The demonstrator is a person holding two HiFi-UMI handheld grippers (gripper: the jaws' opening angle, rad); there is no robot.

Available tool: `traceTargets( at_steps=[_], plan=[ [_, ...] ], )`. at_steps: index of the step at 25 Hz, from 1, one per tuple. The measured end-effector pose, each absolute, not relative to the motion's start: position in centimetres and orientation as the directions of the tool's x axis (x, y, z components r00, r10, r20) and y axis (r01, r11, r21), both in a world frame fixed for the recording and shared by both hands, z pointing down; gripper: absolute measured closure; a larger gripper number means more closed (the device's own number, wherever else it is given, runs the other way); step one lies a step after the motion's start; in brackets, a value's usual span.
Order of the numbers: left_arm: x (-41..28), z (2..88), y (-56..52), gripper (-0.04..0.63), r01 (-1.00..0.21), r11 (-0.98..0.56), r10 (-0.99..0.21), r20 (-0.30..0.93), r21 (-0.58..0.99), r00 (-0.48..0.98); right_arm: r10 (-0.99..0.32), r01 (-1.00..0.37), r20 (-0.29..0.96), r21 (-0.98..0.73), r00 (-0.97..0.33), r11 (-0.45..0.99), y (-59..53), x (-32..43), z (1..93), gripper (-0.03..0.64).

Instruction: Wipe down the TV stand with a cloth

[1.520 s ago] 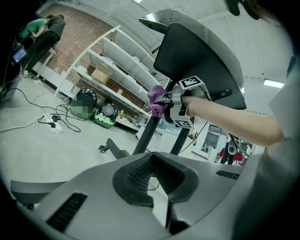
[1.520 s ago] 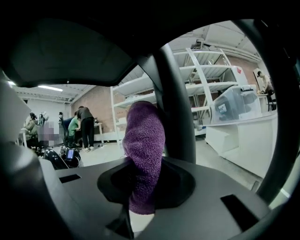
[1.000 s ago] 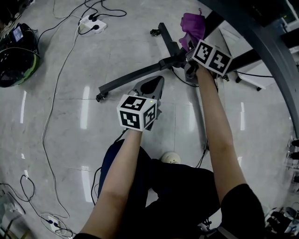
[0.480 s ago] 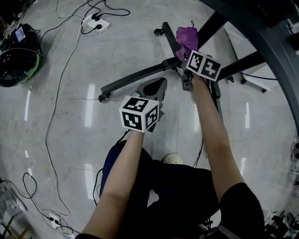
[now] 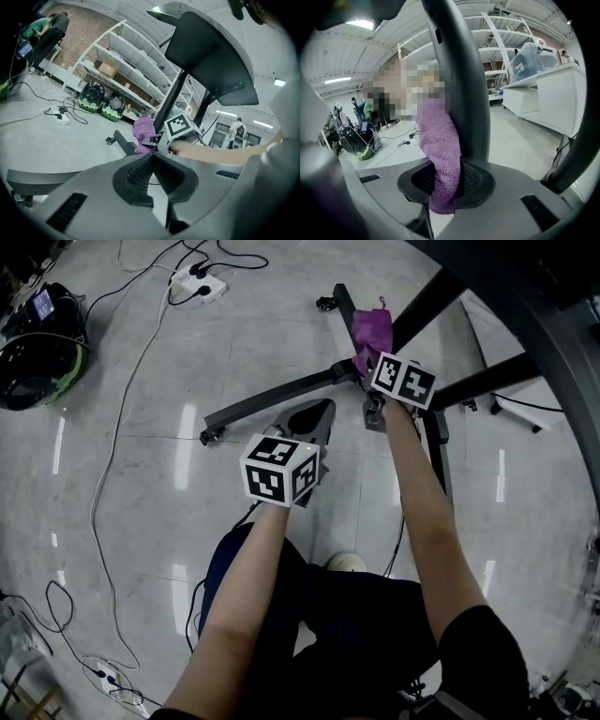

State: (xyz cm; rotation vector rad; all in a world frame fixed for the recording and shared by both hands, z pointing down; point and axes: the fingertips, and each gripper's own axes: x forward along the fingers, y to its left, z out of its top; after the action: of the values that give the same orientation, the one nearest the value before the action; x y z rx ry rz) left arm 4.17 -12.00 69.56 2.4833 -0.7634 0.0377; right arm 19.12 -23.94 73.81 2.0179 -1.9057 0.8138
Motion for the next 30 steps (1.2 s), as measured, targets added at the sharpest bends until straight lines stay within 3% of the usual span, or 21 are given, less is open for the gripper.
traceTargets(
  at_steps=[20, 30],
  plan=[
    [3.7, 70.0, -12.0, 0.588, -0.528, -0.687, -0.504, 0.197, 0.498, 0.841, -0.783, -0.981, 0.619, -0.181, -0.058, -0.071, -22.7, 17.3, 76.6, 0.528],
    [5.5, 69.2, -10.0, 0.589, -0.467, -0.715, -0.451, 0.167, 0.520, 0.877, -0.891, -0.993, 0.448, -0.113, -0.079, 0.031, -21.3, 16.5, 66.3, 0.528]
  ],
)
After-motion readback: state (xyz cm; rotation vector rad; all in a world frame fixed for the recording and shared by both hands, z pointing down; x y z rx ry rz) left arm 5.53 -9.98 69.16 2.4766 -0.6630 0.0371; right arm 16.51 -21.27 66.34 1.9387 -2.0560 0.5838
